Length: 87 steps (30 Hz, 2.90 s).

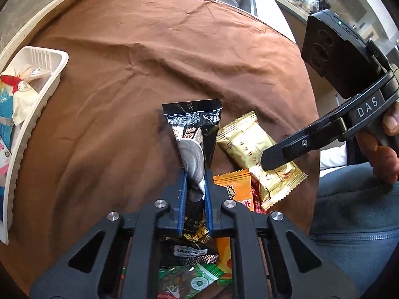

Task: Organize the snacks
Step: 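Grasp the black coffee stick with the left tool while the right tool grasps the gold wafer bar, then lift both snacks and carry them over the white tray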

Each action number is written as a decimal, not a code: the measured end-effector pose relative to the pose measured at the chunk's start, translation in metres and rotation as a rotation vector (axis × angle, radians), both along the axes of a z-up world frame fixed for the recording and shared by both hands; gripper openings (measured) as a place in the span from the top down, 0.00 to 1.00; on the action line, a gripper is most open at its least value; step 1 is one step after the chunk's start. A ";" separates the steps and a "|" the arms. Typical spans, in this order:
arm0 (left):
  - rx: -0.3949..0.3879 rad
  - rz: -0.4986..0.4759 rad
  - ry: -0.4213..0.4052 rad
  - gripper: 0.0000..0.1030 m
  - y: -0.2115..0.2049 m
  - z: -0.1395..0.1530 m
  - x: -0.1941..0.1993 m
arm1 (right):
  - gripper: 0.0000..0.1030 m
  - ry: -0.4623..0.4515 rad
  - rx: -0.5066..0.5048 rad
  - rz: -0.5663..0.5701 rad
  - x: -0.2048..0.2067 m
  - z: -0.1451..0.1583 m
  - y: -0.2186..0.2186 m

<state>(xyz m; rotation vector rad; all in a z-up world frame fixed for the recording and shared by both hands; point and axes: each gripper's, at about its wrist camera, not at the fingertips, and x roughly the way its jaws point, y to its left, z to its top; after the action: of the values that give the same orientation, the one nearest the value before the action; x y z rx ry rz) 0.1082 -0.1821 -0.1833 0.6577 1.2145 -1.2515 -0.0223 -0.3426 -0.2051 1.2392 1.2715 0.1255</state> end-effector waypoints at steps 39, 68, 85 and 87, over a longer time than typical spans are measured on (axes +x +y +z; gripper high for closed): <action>-0.170 0.737 -0.075 0.91 0.138 0.098 0.019 | 0.83 -0.181 -0.013 0.248 0.085 0.061 0.004; 0.110 0.498 -0.168 0.69 0.089 0.045 0.089 | 0.83 -0.324 -0.096 0.362 0.195 0.088 0.018; 0.098 0.446 -0.166 0.11 0.070 0.039 0.072 | 0.83 -0.278 -0.072 0.329 0.169 0.067 0.015; 0.132 0.429 -0.162 0.18 0.066 0.028 0.073 | 0.83 -0.277 -0.072 0.322 0.167 0.067 0.014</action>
<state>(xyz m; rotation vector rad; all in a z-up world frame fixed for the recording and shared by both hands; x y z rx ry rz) 0.1816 -0.1163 -0.1551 0.5449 1.2301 -0.7532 0.1450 -0.3288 -0.1382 0.9117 1.2118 0.4643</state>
